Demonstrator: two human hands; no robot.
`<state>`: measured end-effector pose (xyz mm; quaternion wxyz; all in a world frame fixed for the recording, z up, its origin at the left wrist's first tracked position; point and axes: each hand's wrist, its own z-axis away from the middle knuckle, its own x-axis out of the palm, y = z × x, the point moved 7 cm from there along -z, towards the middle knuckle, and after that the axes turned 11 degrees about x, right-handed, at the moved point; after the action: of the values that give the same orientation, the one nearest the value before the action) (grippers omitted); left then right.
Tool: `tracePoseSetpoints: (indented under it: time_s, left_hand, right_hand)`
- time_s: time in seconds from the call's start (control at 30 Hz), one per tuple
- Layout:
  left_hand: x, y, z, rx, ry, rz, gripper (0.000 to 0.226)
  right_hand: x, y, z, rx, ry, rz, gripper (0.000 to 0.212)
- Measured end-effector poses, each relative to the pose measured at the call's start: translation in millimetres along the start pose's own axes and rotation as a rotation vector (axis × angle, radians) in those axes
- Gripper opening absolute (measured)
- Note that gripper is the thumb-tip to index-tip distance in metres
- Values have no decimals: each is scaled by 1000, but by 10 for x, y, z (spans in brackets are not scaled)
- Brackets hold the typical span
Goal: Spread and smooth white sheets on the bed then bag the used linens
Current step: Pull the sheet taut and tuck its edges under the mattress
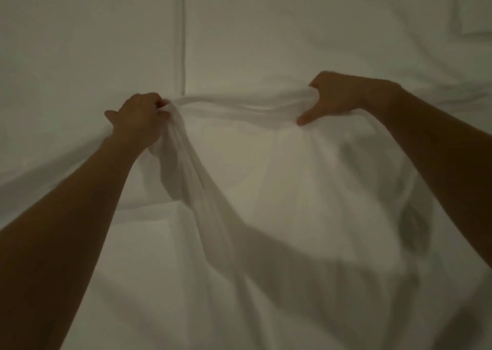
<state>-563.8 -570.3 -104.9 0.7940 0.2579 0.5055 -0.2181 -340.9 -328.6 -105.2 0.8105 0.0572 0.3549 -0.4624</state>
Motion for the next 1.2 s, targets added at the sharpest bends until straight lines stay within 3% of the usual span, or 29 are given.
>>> tracePoseSetpoints:
  time_s: [0.1, 0.23, 0.37, 0.43, 0.6, 0.67, 0.7, 0.8, 0.9, 1.03, 1.2]
  left_hand:
    - [57, 317, 2, 123, 53, 148, 51]
    - [190, 807, -5, 380, -9, 121, 72]
    - [248, 1080, -80, 517, -76, 204, 72]
    - [287, 1167, -120, 564, -116, 207, 76]
    - [296, 1171, -342, 466, -66, 250, 80]
    - [273, 1154, -398, 455, -39, 252, 94]
    - [270, 1159, -396, 447, -33, 263, 97]
    - [272, 1241, -332, 406, -25, 260, 82]
    - [282, 1475, -306, 513, -50, 178, 70]
    - [239, 1499, -438, 469, -5, 137, 43]
    - [236, 1456, -301, 416, 128, 133, 55]
  right_hand:
    - [-198, 32, -41, -69, 242, -91, 41]
    - [-50, 160, -47, -15, 98, -84, 74]
    - [-45, 589, 50, 114, -106, -31, 51]
    - [-39, 759, 98, 136, -102, -5, 41]
    - [-265, 868, 96, -49, 266, -67, 34]
    - [-278, 944, 48, -43, 282, -113, 31]
    - [-260, 1026, 39, -20, 273, -109, 44]
    - [-261, 1302, 155, 39, 359, 29, 62]
    - [-349, 1453, 301, 81, 472, 172, 59]
    - [-665, 1521, 241, 50, 695, 77, 51]
    - [-560, 1766, 169, 84, 604, -104, 54]
